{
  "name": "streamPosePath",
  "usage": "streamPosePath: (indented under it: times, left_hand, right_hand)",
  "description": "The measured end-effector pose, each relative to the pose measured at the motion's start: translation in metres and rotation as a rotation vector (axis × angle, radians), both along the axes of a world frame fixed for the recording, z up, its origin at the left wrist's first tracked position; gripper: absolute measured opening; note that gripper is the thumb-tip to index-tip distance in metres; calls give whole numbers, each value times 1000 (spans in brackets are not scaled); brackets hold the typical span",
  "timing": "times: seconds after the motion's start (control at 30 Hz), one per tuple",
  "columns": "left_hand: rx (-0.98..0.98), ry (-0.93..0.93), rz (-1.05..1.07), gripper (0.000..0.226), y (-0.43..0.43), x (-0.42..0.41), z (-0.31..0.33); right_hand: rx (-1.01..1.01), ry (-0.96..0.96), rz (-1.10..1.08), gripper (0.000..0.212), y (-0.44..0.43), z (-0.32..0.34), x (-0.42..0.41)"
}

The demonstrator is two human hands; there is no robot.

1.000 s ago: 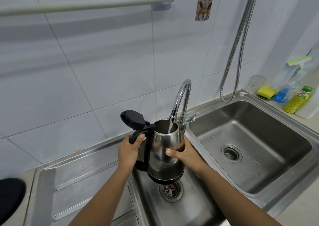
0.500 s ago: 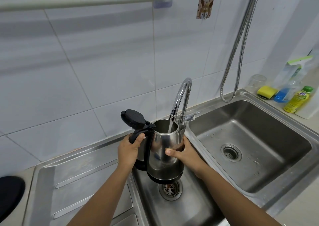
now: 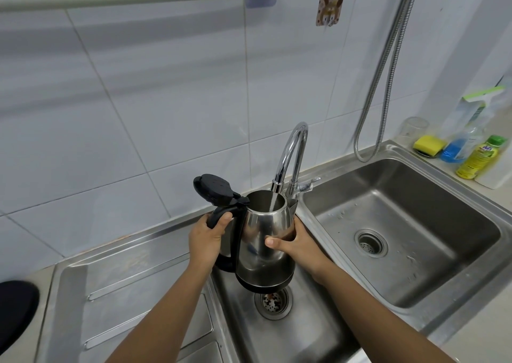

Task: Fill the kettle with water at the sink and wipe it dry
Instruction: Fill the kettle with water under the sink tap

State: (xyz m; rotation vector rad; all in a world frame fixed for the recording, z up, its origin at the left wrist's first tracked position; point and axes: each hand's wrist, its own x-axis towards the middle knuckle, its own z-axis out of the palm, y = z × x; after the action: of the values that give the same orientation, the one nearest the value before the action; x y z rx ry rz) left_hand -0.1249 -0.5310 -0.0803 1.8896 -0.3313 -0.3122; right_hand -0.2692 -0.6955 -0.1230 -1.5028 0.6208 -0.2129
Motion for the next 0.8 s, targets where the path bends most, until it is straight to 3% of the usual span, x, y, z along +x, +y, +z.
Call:
streamPosePath:
  times: [0.63,0.8]
  left_hand:
    - [-24,18,6,20,-3,-4,2]
    - [-19,13,3,21,-3,-4,2]
  right_hand:
    - [6,9,-8,117,-3,-2,-2]
    - [10,-5,-7,108,-2,0,-4]
